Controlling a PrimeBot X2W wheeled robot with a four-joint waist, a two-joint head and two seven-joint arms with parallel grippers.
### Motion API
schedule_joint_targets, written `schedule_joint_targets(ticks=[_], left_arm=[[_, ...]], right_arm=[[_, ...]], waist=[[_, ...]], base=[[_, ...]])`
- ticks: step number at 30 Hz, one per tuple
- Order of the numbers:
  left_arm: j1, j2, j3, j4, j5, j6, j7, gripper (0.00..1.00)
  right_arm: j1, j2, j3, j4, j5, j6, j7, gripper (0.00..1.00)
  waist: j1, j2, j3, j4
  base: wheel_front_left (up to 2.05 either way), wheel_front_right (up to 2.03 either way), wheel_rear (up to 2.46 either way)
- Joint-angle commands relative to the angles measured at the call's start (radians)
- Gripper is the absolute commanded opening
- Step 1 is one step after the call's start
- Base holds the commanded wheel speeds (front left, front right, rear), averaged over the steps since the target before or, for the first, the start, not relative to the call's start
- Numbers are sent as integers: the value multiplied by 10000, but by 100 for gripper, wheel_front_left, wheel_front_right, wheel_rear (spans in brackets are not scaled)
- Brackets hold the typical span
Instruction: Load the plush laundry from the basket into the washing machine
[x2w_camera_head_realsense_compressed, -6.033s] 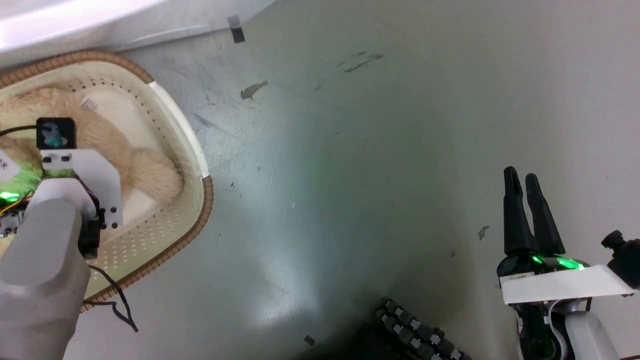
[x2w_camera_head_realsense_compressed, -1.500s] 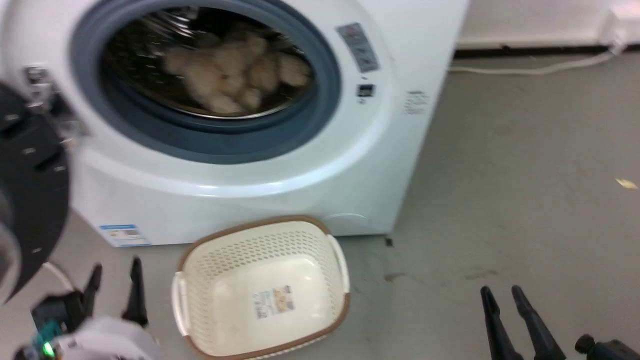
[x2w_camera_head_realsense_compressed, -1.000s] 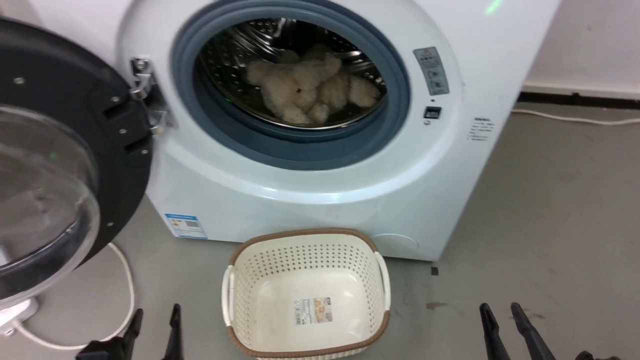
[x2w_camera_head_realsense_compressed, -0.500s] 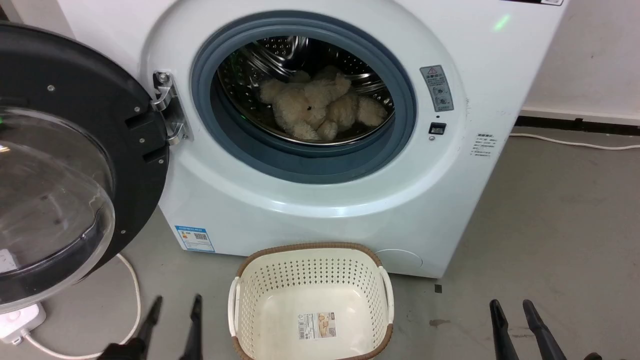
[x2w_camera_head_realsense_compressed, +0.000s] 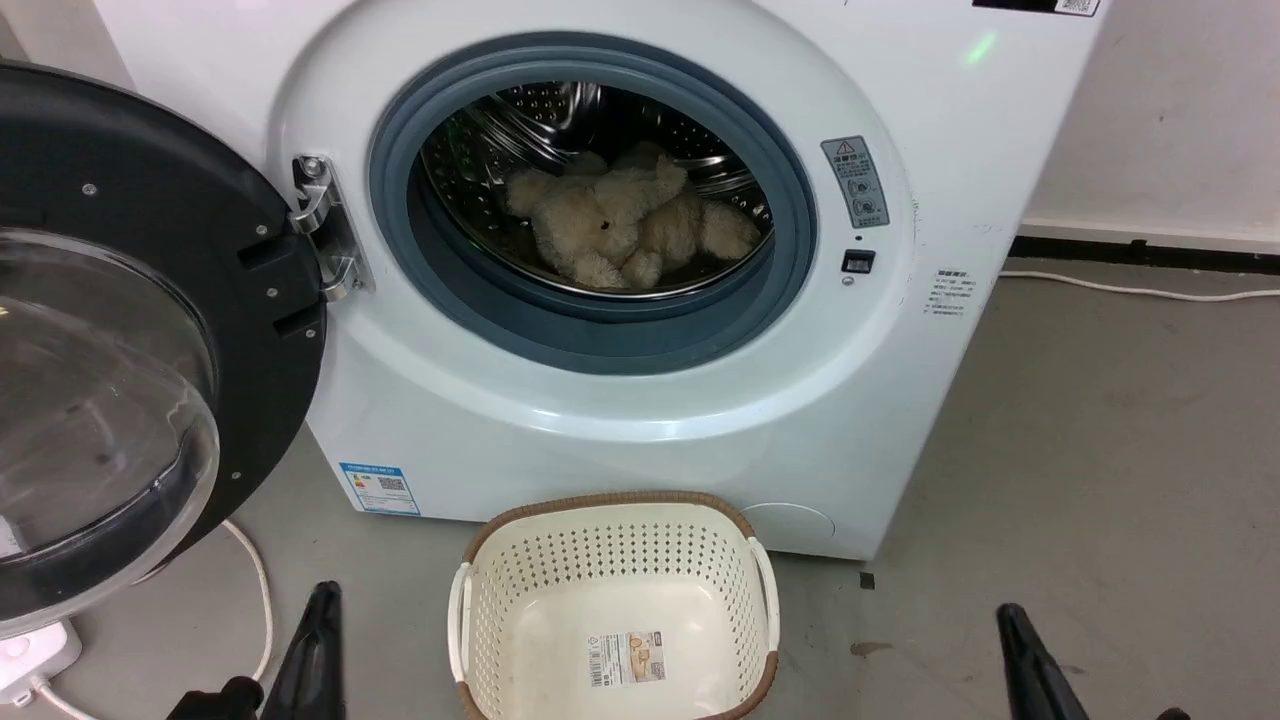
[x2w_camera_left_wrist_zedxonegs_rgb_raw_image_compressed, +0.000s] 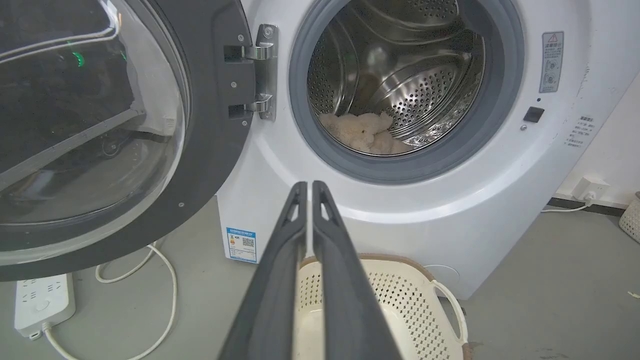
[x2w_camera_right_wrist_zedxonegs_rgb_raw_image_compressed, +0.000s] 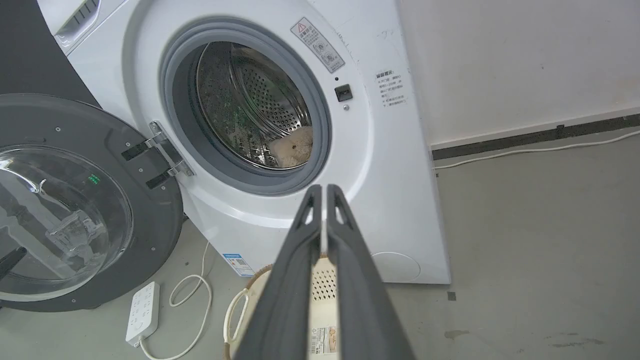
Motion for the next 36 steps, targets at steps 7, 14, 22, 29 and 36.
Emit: schedule_joint_targets(ticks=[7, 14, 22, 29, 36], left_arm=[[-106, -74, 20, -15, 178, -4, 166, 0], [-197, -138, 38, -28, 332, -7, 309, 0], [-288, -201, 55, -41, 485, -10, 452, 0], [-380, -265, 73, -55, 638, -13, 594, 0], [-471, -329, 90, -68, 792, -16, 738, 0]], right_arm=[[-170, 9, -55, 50, -265, 1, 165, 0], [-317, 17, -104, 94, -495, 1, 308, 0], [-463, 24, -153, 137, -723, 1, 452, 0], [-609, 32, -201, 181, -952, 2, 595, 0], [-756, 40, -250, 224, -1181, 2, 739, 0]], waist=[[1, 0, 0, -21], [1, 0, -1, -42], [1, 0, -1, -62], [1, 0, -2, -82], [1, 0, -2, -102]], base=[[0, 0, 0], [0, 0, 0], [0, 0, 0], [0, 0, 0], [0, 0, 0]])
